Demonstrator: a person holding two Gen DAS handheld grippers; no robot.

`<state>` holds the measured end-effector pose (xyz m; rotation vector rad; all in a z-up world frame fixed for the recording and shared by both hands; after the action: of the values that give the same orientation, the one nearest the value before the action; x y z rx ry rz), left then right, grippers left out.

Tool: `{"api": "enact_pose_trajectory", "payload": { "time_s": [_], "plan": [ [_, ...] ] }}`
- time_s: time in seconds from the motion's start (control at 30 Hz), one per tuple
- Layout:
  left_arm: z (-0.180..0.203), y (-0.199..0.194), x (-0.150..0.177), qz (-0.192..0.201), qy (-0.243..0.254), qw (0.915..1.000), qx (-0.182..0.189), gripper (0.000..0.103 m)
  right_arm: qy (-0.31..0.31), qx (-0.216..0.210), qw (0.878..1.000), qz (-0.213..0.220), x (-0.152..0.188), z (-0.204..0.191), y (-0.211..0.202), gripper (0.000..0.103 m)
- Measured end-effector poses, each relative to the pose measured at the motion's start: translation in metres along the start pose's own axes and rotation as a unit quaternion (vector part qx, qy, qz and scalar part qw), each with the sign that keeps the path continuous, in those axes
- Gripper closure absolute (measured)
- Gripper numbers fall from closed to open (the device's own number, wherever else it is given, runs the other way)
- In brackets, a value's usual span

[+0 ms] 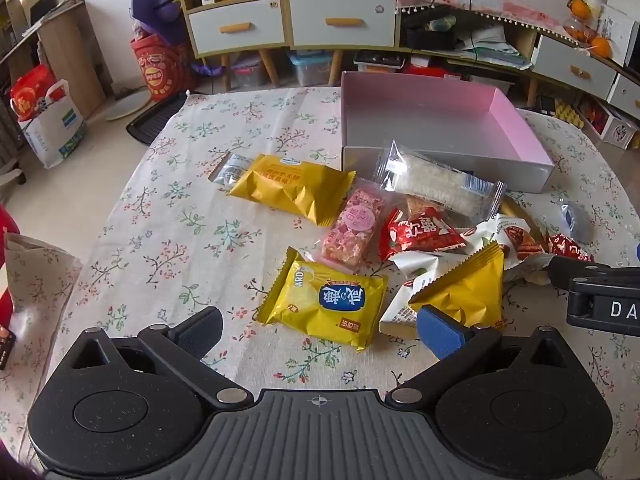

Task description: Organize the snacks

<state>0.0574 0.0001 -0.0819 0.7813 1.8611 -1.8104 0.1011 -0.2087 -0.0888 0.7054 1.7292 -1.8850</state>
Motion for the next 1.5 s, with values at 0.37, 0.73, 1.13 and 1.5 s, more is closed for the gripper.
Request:
{"api": "enact_pose_trajectory", "payload": {
  "time_s": [0.37, 0.73, 1.13, 1.5],
  "plan": [
    [-0.0001, 0.0001, 0.0, -0.001, -0.001, 1.0, 0.001, 0.0, 0.0, -0.001, 1.0, -0.001, 0.0003, -0.0011, -0.0001, 0.0],
    [-0.0049, 0.0027, -0.0019, 0.0, -0.001, 1.0, 0.0, 0.0, 0.001, -0.002, 1.0, -0.001, 0.0008, -0.002, -0.0003, 0.0],
    [-0.0053, 0.0028, -0.0018, 0.0, -0.001, 1.0, 0.001, 0.0, 0.0, -0.002, 1.0, -0.002, 0.0007, -0.002, -0.0004, 0.0],
    [-0.0024, -0.0016, -0.0023, 0.002, 0.001, 1.0, 0.001, 0.0, -0.005, -0.004, 1.0, -0.005, 0.0045, -0.0073, -0.0004, 0.0]
  ]
}}
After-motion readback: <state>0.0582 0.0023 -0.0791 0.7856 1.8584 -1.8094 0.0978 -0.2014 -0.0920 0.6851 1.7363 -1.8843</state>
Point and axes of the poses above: each gripper's, at about its wrist camera, not at the fingertips, and y roughly the way its jaws point, z to its right, x to its underside, the point moved 10 cm from there along y, roughly the way its jaws point, and after that the axes turned 6 degrees about z, right-handed, at the moved point
